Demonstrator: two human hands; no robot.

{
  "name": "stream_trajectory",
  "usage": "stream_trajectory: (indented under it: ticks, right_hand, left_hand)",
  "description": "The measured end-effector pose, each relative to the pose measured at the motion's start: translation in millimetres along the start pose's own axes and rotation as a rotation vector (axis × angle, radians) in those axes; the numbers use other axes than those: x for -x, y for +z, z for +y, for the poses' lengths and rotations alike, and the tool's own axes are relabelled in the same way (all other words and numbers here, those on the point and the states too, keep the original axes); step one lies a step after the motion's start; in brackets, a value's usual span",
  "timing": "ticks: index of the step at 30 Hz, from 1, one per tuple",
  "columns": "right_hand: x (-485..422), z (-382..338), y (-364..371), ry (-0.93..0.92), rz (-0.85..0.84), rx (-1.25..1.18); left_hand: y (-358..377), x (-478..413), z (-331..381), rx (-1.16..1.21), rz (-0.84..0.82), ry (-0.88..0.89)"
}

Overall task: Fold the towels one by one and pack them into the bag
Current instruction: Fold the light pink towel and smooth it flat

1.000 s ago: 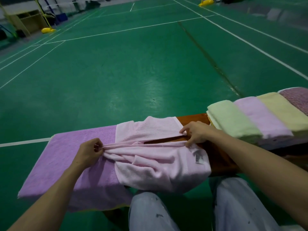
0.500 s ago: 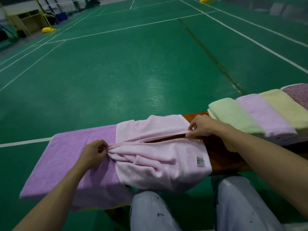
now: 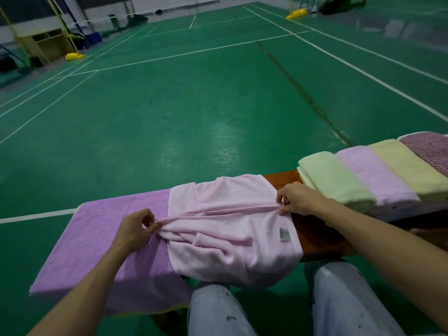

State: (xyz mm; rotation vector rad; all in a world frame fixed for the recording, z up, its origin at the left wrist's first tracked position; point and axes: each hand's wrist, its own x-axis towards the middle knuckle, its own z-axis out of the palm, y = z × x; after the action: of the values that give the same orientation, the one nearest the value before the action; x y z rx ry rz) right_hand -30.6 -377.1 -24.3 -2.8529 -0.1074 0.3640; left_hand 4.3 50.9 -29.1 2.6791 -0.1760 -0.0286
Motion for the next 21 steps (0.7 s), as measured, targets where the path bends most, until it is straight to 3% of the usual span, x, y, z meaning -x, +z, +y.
stream_trajectory:
  ticks: [13, 21]
  right_hand:
    - [1.6, -1.4, 3.0, -0.065, 0.007, 0.065]
    - [1.8, -0.1, 6.0, -0.031, 0.043, 0.000]
  left_hand:
    - [-6.7, 6.0, -4.4, 0.015, 0.038, -0.036]
    - [-4.1, 7.0, 1.3, 0.183, 0.057, -0.156]
